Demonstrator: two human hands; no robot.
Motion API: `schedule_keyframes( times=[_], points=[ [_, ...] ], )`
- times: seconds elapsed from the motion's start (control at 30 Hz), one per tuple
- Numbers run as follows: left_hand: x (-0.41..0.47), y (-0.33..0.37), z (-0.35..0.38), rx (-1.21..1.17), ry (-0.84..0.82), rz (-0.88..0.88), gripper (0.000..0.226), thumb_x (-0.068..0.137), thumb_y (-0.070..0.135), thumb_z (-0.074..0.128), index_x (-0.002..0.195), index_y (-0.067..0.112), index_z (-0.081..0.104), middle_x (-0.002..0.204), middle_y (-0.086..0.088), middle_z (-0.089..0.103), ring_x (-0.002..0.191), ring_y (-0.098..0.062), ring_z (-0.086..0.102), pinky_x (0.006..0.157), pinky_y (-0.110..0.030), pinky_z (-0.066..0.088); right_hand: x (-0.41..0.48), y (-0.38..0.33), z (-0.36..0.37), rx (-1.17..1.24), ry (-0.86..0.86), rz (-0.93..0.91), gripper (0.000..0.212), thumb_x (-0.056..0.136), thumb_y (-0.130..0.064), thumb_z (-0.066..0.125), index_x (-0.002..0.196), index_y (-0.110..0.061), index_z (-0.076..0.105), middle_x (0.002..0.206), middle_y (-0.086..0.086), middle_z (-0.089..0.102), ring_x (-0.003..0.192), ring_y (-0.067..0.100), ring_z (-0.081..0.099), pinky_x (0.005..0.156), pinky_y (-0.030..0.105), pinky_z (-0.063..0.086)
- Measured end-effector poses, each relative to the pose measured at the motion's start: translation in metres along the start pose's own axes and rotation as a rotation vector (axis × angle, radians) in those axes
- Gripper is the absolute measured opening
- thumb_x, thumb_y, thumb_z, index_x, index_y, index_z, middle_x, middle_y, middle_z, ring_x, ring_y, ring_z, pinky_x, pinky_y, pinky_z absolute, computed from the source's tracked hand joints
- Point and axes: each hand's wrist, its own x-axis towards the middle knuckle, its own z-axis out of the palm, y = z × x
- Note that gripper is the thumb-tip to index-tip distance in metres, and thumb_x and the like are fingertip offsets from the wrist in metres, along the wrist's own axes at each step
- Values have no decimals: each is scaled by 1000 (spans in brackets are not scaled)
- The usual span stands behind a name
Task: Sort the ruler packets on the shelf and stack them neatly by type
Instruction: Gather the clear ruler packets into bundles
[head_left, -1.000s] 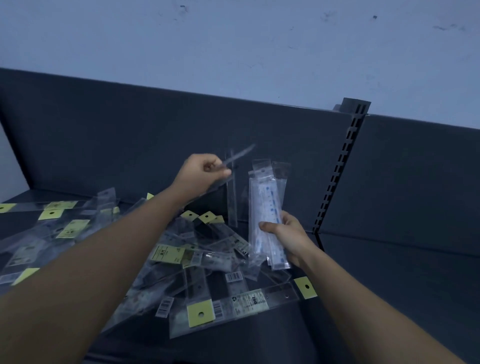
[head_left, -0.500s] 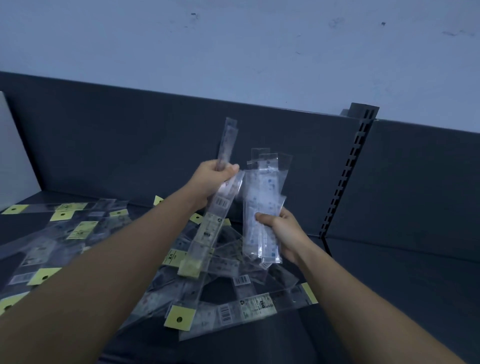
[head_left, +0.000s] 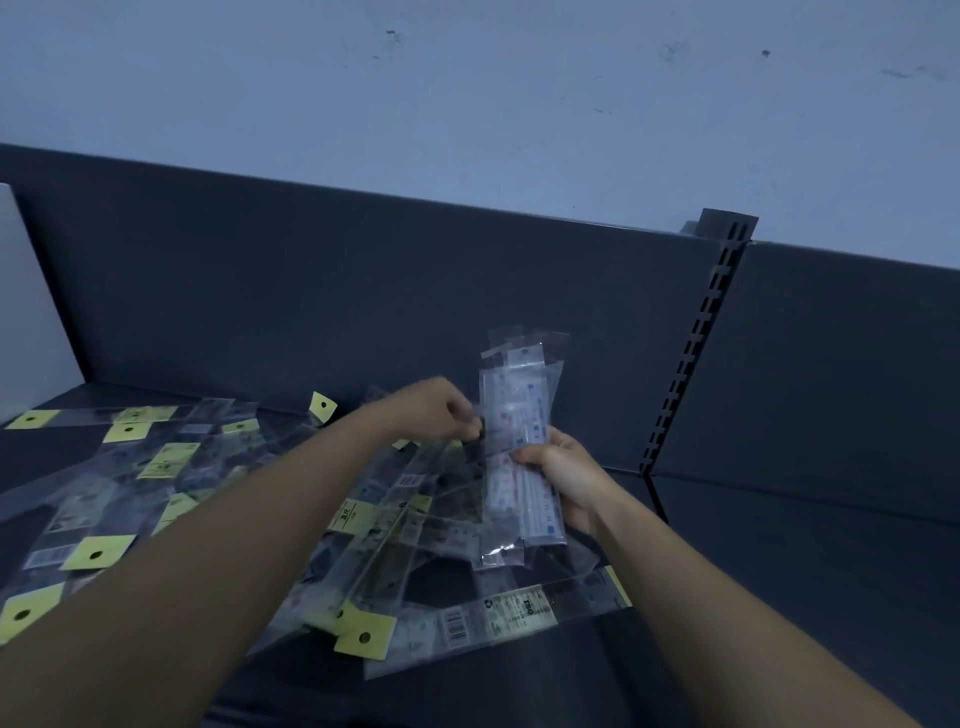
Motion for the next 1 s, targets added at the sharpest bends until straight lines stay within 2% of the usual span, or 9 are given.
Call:
schedule_keyframes(
  times=[0.1, 0.23, 0.3, 0.4, 0.53, 0.63, 0.77, 0.9, 1.0],
  points=[
    [-4, -1, 4, 130, -141, 17, 27, 89, 28, 67, 64, 20, 58, 61, 10, 49, 60, -9, 46, 64, -26, 37, 0, 2, -1, -3, 23, 12, 31, 88, 7, 54, 116, -7, 57, 105, 18, 69, 91, 32, 69, 76, 41, 58],
    [-5, -5, 5, 54, -156, 38, 36, 86, 27, 71, 57, 25, 49, 55, 10, 41, 56, -11, 39, 63, -30, 34, -2, 4, -2, 9, 42, 13, 32, 88, 5, 55, 118, -8, 56, 104, 19, 69, 91, 32, 70, 74, 41, 58],
    [-1, -8, 7, -56, -2, 62, 40, 84, 27, 73, 54, 26, 45, 55, 13, 42, 57, -10, 41, 72, -33, 35, -4, 2, -3, 26, 48, -3, 28, 90, 4, 55, 114, -11, 56, 99, 16, 69, 85, 29, 69, 71, 40, 57],
    [2, -6, 6, -66, 378, 90, 37, 87, 32, 67, 59, 21, 45, 65, 11, 52, 67, -3, 50, 87, -34, 29, -6, -2, -2, 46, 65, -37, 24, 92, 2, 55, 110, -14, 56, 97, 12, 69, 82, 26, 68, 70, 39, 57],
    [0, 17, -4, -449, 565, 216, 24, 92, 19, 62, 76, 2, 64, 69, -3, 63, 69, -12, 61, 75, -29, 48, -7, -7, 0, 74, 87, -88, 25, 93, 0, 56, 112, -16, 57, 102, 10, 70, 91, 27, 68, 77, 43, 58],
    [-4, 40, -8, -701, 564, 249, 13, 89, 13, 66, 77, 11, 69, 72, 4, 68, 68, 0, 64, 68, -17, 50, -9, -13, 3, 110, 77, -120, 28, 93, 0, 56, 115, -17, 56, 108, 13, 70, 97, 31, 68, 85, 48, 56],
    [-4, 44, -6, -912, 402, 104, 5, 83, 12, 74, 82, 9, 70, 85, -6, 72, 85, -20, 70, 80, -33, 56, -13, -17, 4, 111, 91, -135, 30, 94, 0, 53, 118, -17, 56, 107, 13, 70, 93, 30, 69, 81, 47, 57],
    [-6, 44, 11, -1010, 353, 30, 7, 83, 9, 73, 77, 8, 68, 70, -3, 71, 65, -16, 69, 63, -29, 57, -20, -17, 6, 143, 68, -88, 26, 96, -2, 48, 117, -13, 59, 101, 10, 72, 87, 25, 70, 72, 38, 58],
    [-6, 45, 28, -1016, 426, -13, 11, 79, 5, 76, 74, 5, 67, 70, -7, 70, 65, -19, 68, 65, -31, 57, -28, -18, 12, 257, 33, -8, 30, 100, -20, 48, 120, -3, 62, 92, 12, 73, 80, 26, 70, 74, 41, 58]
  ],
)
